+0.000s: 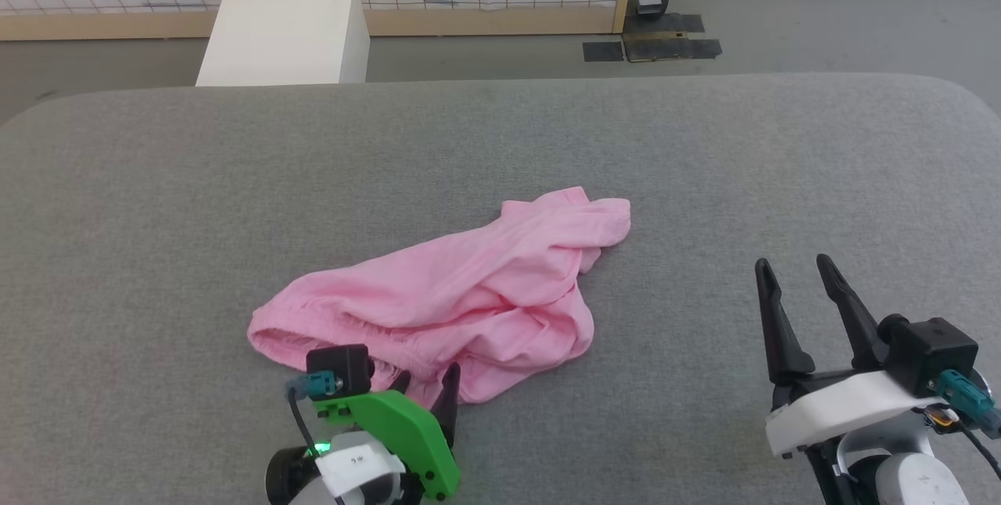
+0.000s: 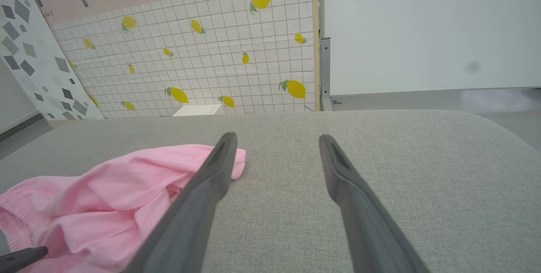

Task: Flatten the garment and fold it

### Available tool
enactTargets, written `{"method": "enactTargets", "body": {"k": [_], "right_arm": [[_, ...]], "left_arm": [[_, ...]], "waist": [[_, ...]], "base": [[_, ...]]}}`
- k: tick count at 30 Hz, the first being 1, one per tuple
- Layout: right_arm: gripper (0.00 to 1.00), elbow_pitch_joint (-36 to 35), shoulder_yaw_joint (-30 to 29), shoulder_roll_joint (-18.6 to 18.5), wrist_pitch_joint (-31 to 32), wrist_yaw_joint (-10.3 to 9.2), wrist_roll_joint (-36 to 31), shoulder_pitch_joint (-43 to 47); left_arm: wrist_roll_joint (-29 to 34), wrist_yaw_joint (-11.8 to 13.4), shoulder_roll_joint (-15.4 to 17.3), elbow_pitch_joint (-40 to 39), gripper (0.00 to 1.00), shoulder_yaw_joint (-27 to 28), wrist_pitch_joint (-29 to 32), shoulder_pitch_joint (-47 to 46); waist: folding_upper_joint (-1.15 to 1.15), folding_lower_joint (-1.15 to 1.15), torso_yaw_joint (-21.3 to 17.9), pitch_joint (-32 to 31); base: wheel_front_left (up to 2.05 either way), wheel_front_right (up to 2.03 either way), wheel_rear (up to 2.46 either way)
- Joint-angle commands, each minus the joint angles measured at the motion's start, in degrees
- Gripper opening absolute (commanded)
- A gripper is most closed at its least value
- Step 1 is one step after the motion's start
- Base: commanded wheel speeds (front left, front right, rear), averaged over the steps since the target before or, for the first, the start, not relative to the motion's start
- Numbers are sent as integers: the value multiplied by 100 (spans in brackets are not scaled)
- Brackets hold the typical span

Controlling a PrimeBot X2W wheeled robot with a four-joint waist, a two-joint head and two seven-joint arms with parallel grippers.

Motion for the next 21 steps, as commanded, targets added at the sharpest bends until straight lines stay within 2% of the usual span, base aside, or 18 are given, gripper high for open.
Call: {"method": "enactTargets", "body": {"k": [1,5,11,12,13,14,21], "right_arm": [[100,-7,15,-5,-4,-11,36,-73],[100,22,28,-5,-12,-11,49,-92],[100,47,28,-5,-43,-11,56,-90],[100,49,27,-5,-48,-11,58,-88],[100,55,27,-5,-54,-11,62,-89],[100,61,30,-5,-57,-11,64,-91],[100,102,20,-5,-74,-11,52,-140]], "left_arm": [[61,53,28,16,100,7,41,-128],[63,147,46,112,100,21,199,-292],[4,16,79,97,100,153,75,-463],[14,-42,99,89,91,143,57,-495],[17,-130,114,69,20,133,28,-538],[5,-225,114,37,0,126,-3,-578],[186,-1013,-151,-186,0,-138,-101,-1688]], "waist": [[0,0,-41,21],[0,0,-171,45],[0,0,-294,80],[0,0,-308,83],[0,0,-325,84],[0,0,-339,83],[0,0,-411,58]], "base": [[0,0,0],[0,0,0],[0,0,0],[0,0,0],[0,0,0],[0,0,0],[0,0,0]]}}
